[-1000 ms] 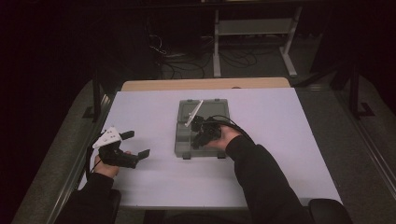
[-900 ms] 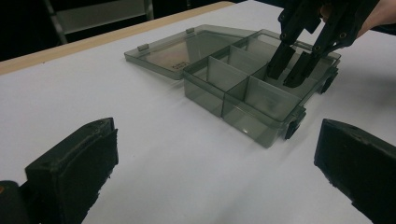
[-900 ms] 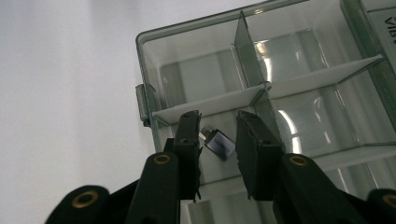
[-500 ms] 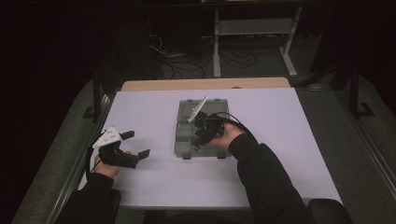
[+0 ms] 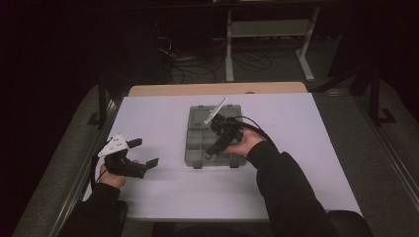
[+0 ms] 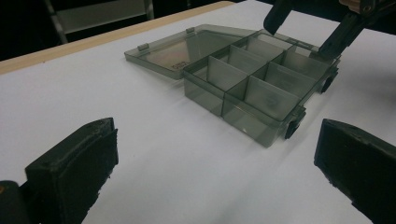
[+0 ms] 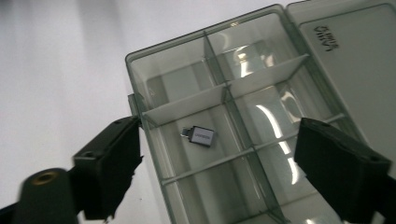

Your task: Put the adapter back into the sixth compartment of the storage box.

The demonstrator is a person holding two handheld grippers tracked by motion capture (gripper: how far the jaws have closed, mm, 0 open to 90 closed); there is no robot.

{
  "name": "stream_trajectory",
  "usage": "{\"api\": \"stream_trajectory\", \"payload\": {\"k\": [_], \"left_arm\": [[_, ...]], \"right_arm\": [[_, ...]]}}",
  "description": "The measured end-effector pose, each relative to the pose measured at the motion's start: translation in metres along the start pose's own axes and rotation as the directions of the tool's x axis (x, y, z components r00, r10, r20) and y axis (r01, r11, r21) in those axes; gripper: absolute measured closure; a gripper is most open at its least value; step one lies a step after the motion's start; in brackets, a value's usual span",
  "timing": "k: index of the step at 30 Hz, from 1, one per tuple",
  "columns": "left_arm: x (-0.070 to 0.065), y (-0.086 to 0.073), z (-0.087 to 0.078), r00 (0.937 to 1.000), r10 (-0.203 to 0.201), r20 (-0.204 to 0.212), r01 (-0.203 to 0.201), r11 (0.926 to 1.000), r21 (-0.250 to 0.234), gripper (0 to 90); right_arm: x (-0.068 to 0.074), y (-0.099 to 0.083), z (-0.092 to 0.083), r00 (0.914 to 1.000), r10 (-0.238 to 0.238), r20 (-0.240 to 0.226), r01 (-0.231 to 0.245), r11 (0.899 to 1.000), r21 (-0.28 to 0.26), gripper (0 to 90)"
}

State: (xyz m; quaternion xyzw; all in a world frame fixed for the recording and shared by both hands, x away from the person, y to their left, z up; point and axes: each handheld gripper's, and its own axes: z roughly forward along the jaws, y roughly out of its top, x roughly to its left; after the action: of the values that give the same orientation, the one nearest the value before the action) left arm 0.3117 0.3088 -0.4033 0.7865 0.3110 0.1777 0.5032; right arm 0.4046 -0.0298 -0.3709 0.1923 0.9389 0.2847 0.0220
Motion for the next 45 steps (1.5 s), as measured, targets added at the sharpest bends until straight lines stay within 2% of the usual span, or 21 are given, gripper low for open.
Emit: {"api": "stream_trajectory", "payload": {"k": [4,6,9,19,23,45], "left_arm": [[0.000,0.000,0.000,1.0000,0.001,0.000,-0.001,1.0000,0.001,0.0],[0.000,0.000,0.000,1.0000,0.000,-0.001,0.000,1.0000,0.002,0.0],[0.000,0.000,0.000,1.0000,0.000,-0.001,0.000,1.0000,0.003,0.0],[0.000,0.000,0.000,1.0000,0.000,-0.002,0.000,1.0000,0.003,0.0],[0.000,0.000,0.000,1.0000,-0.001,-0.002,0.001,1.0000,0.004,0.0],[0.000,0.000,0.001,1.0000,-0.004,-0.005,0.004,1.0000,0.006,0.0]], "right_arm": [[-0.001,-0.003,-0.005,0.9998,0.004,0.021,-0.004,1.000,-0.012,6.9],[-0.002,-0.007,-0.009,0.9987,0.013,0.049,-0.012,1.000,-0.026,1.2],[-0.003,-0.011,-0.014,0.9984,0.019,0.054,-0.017,0.999,-0.036,0.0],[-0.006,-0.022,-0.027,0.9971,0.041,0.064,-0.037,0.996,-0.077,0.0],[-0.007,-0.029,-0.033,0.9963,0.055,0.066,-0.047,0.992,-0.113,0.0],[-0.011,-0.060,-0.059,0.9896,0.109,0.094,-0.091,0.979,-0.180,0.0]]}}
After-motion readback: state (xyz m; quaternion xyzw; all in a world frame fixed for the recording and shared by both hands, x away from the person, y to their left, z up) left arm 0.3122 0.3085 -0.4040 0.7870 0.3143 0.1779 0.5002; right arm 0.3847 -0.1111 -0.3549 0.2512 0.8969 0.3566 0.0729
